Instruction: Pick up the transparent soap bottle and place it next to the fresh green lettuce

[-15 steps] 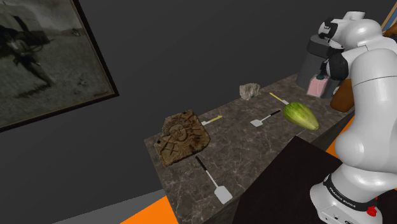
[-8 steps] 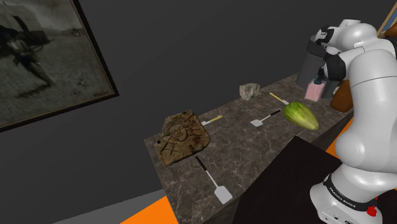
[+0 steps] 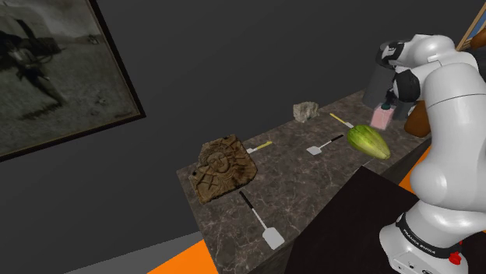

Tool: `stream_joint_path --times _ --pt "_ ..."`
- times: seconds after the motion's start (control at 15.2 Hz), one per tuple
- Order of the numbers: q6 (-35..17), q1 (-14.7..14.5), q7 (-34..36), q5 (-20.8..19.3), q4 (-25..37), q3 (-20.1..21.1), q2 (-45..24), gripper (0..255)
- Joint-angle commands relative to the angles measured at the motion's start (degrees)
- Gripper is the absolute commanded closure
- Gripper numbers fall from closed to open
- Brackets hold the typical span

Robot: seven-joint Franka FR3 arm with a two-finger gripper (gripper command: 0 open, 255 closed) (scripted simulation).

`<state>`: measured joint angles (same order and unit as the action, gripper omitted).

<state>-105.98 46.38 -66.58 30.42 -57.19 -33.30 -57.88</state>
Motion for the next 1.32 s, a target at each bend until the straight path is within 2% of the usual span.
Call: stream_joint_path --times 0.0,0.59,1.12,1.19,1.25 --pt "-1.11 -0.05 -0.16 0.25 -0.46 0.21 -0.66 255" --pt "-5.10 0.13 -0.74 1.30 -1.41 1.20 -3.82 255" --pt "-5.07 0.10 -0.76 1.37 -1.37 1.13 -3.86 255" --pt "-5.61 -0.34 -0.95 1.39 -2.60 1.05 -3.30 0" --pt "-5.76 -0.26 -0.97 1.45 -2.51 1.12 -3.53 0"
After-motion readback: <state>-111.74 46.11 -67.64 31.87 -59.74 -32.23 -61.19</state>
